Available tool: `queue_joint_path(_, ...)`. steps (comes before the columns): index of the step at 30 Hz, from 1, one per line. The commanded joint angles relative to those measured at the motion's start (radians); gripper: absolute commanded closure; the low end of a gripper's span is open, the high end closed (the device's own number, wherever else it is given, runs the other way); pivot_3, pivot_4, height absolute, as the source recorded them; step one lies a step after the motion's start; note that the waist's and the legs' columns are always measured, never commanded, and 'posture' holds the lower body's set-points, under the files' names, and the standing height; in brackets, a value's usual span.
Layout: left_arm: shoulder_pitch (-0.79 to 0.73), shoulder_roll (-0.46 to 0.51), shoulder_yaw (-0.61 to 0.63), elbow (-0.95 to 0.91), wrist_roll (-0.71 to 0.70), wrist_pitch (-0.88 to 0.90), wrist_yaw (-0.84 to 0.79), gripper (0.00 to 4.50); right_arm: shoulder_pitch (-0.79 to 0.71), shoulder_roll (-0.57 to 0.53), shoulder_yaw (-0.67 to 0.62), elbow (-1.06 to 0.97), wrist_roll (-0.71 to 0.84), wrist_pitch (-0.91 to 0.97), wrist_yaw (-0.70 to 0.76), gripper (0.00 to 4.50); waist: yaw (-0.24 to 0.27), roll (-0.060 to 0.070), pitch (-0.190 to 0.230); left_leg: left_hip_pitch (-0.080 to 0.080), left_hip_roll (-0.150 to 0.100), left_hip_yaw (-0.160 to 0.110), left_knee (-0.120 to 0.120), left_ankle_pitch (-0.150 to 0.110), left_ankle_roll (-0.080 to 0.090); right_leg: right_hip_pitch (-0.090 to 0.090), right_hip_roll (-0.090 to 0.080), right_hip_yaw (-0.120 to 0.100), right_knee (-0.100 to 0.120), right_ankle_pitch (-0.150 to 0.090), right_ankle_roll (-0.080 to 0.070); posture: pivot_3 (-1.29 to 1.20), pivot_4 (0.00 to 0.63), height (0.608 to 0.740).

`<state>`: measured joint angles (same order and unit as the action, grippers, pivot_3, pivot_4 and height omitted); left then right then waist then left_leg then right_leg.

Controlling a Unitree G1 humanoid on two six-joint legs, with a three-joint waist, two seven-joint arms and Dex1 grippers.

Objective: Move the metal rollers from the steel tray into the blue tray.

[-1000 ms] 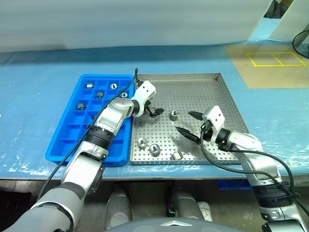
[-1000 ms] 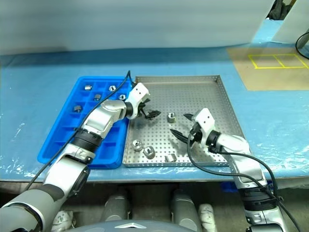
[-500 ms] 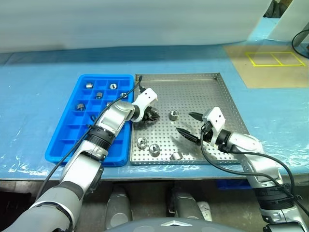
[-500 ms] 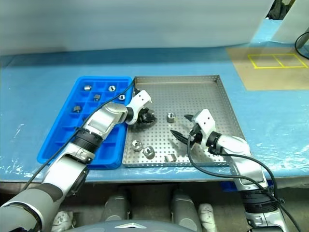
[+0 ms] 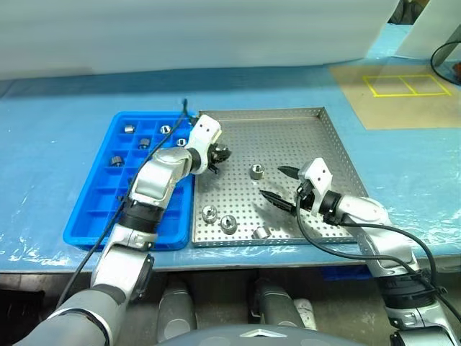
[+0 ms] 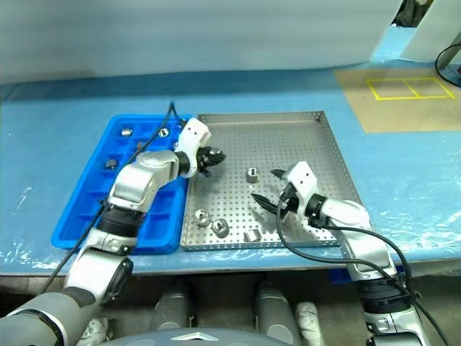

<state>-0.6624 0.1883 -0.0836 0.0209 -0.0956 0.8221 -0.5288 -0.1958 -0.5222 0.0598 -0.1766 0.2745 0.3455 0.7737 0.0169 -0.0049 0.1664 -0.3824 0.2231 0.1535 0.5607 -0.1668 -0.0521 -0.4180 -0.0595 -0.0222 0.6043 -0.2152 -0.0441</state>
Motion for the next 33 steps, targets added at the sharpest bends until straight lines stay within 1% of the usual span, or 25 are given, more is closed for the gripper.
queue_joint_path(1,0.08,-0.036,0.064,-0.212,0.002,-0.001,0.136,3.21,-0.05,0.008,0.02,0.034,-0.003,-0.037,0.033,0.0,0.002,0.0,0.0,-0.001,0.0,0.0,0.0,0.0,0.0,0.0,0.0,0.0,0.0,0.0,0.0,-0.09,0.15,0.74)
queue_joint_path(4,0.158,-0.078,0.112,-0.303,0.008,-0.001,0.241,3.21,-0.085,0.02,0.039,0.077,-0.008,-0.053,0.057,0.0,0.007,0.0,0.001,-0.002,0.0,0.0,0.0,0.0,0.0,-0.001,0.0,-0.001,0.0,0.0,0.0,-0.05,0.15,0.74)
queue_joint_path(7,0.247,-0.085,0.136,-0.394,0.037,-0.026,0.324,3.21,-0.118,0.031,0.061,0.132,-0.018,-0.077,0.086,0.0,0.013,0.0,0.001,-0.002,0.0,-0.001,0.0,0.0,0.0,-0.001,0.0,-0.002,0.0,0.0,0.0,0.0,0.15,0.74)
queue_joint_path(9,0.312,-0.066,0.139,-0.448,0.066,-0.06,0.361,3.21,-0.141,0.042,0.074,0.165,-0.022,-0.091,0.104,0.0,0.018,0.0,0.001,-0.002,0.001,-0.001,0.0,0.0,0.0,-0.001,0.0,-0.002,-0.001,0.0,0.0,0.03,0.15,0.74)
queue_joint_path(11,0.386,-0.082,0.171,-0.51,0.08,-0.078,0.417,3.21,-0.163,0.051,0.087,0.201,-0.029,-0.11,0.125,0.0,0.024,0.0,0.001,-0.003,0.001,-0.001,-0.001,0.0,0.0,-0.003,0.0,-0.002,-0.002,0.0,0.0,0.07,0.15,0.74)
queue_joint_path(14,0.484,-0.081,0.202,-0.579,0.103,-0.095,0.465,3.21,-0.198,0.069,0.1,0.258,-0.038,-0.132,0.15,0.0,0.035,0.0,0.001,-0.005,0.001,-0.001,-0.001,-0.001,0.001,-0.003,0.0,-0.003,-0.002,0.0,0.0,0.11,0.15,0.74)
queue_joint_path(19,0.587,-0.11,0.255,-0.624,0.102,-0.098,0.525,3.21,-0.25,0.101,0.132,0.342,-0.053,-0.168,0.201,0.0,0.063,-0.001,0.002,-0.005,0.001,-0.001,0.0,-0.001,0.001,-0.003,0.0,-0.003,-0.002,0.0,0.0,0.18,0.15,0.74)
queue_joint_path(23,0.635,-0.138,0.259,-0.653,0.108,-0.103,0.564,3.21,-0.286,0.124,0.143,0.4,-0.064,-0.195,0.231,0.0,0.089,-0.002,0.002,-0.005,0.001,-0.001,0.0,-0.001,0.001,-0.003,-0.001,-0.003,-0.002,0.0,0.0,0.22,0.15,0.74)
queue_joint_path(27,0.663,-0.167,0.299,-0.651,0.107,-0.097,0.607,3.21,-0.309,0.135,0.152,0.454,-0.081,-0.223,0.255,0.0,0.109,-0.002,0.002,-0.006,0.001,-0.002,0.0,-0.001,0.001,-0.003,-0.001,-0.003,-0.002,0.0,0.0,0.25,0.15,0.74)
queue_joint_path(33,0.65,-0.156,0.358,-0.651,0.115,-0.116,0.651,3.21,-0.316,0.143,0.151,0.479,-0.09,-0.238,0.272,0.0,0.119,-0.002,0.003,-0.006,0.001,-0.002,0.0,-0.001,0.001,-0.004,-0.001,-0.003,-0.002,0.0,0.0,0.26,0.15,0.74)
